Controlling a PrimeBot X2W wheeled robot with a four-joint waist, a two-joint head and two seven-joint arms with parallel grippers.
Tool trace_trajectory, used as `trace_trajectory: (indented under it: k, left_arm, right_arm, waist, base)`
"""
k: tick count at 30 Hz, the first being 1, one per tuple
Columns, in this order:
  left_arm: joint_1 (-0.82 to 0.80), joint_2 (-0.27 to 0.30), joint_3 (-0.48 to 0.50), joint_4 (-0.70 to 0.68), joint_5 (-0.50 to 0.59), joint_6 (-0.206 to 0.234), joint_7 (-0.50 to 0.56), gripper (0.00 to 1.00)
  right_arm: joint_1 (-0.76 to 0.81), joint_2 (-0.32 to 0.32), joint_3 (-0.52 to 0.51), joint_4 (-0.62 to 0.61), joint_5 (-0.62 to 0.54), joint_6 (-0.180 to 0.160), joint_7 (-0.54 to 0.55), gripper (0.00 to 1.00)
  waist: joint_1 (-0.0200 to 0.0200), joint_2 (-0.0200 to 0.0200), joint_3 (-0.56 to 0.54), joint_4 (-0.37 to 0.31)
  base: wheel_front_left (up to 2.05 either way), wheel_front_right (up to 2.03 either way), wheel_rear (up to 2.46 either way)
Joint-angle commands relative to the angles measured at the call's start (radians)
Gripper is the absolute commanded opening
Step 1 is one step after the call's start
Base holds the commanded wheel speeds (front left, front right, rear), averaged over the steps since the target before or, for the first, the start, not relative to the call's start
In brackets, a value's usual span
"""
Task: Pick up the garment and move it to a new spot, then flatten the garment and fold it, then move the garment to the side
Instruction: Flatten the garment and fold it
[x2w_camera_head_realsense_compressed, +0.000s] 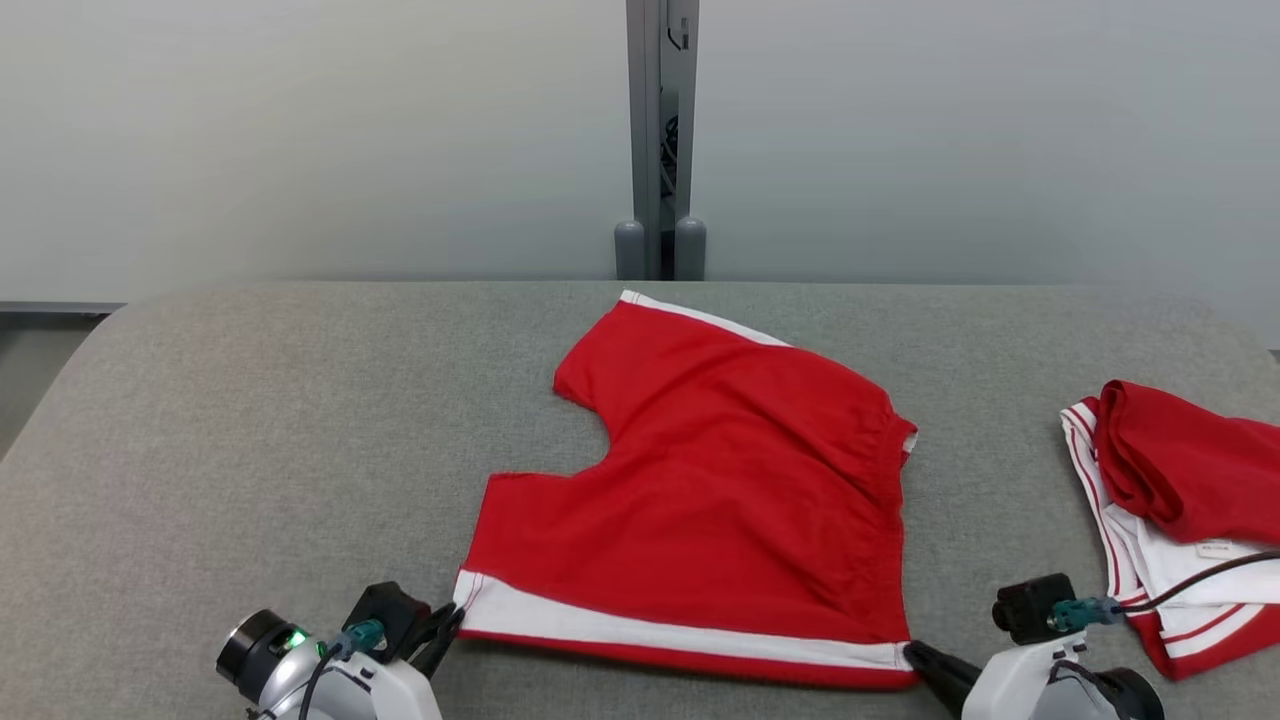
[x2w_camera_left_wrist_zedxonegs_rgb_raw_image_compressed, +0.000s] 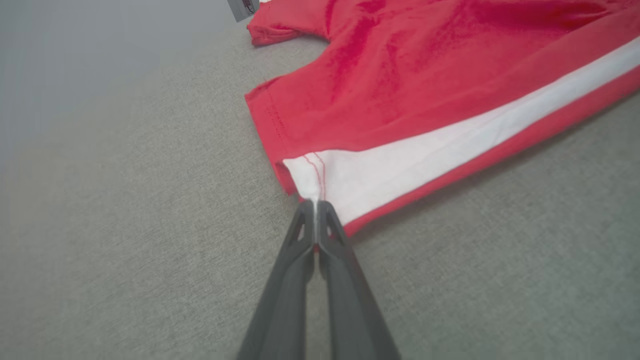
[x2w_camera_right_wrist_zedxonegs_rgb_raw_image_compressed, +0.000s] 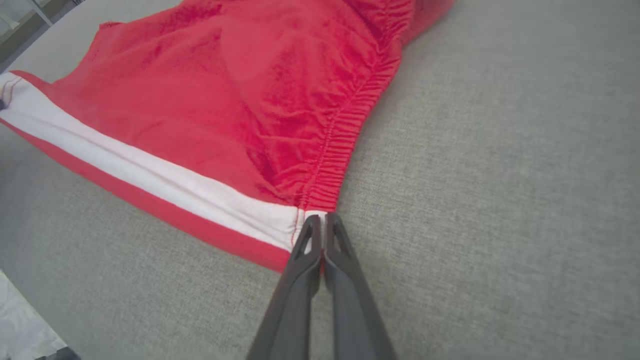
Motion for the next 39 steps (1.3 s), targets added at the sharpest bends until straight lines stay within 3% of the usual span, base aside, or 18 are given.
trace_trajectory:
  k: [1, 11, 20, 28, 31, 39]
  left_arm:
    - [0.018, 0.015, -0.014, 0.001, -0.015, 0.001, 0.006, 0.00]
    - [0.029, 0.111, -0.189, -0.100, -0.120, 0.001, 0.101, 0.00]
    - [0.034, 0.292, -0.379, -0.377, -0.312, 0.001, 0.278, 0.00]
    - [0.044, 0.445, -0.411, -0.632, -0.423, 0.001, 0.457, 0.00]
    - [0.022, 0.486, -0.412, -0.685, -0.444, 0.001, 0.476, 0.00]
    - [-0.061, 0.484, -0.354, -0.690, -0.487, 0.001, 0.388, 0.00]
  right_arm:
    - [0.001, -0.019, 0.023, -0.014, 0.026, 0.000, 0.026, 0.00]
    - [-0.010, -0.121, 0.172, -0.166, 0.217, 0.000, 0.246, 0.00]
    - [0.010, -0.182, 0.210, -0.284, 0.340, 0.000, 0.376, 0.00]
    - [0.040, -0.205, 0.221, -0.353, 0.419, 0.000, 0.497, 0.00]
    - [0.042, -0.210, 0.208, -0.382, 0.452, 0.000, 0.503, 0.00]
    - [0.005, -0.195, 0.140, -0.422, 0.488, 0.000, 0.424, 0.00]
  waist:
    - [0.0000, 0.0000, -0.009, -0.002]
    - [0.0000, 0.0000, -0.043, -0.001]
    - [0.0000, 0.0000, -0.070, -0.004]
    - [0.0000, 0.0000, -0.085, -0.021]
    - [0.0000, 0.0000, -0.084, -0.030]
    - [0.0000, 0.0000, -0.057, -0.078]
  base:
    - [0.00, 0.00, 0.00]
    - [0.00, 0.00, 0.00]
    - [0.00, 0.00, 0.00]
    - [0.00, 0.00, 0.00]
    - [0.00, 0.00, 0.00]
    - [0.00, 0.00, 0.00]
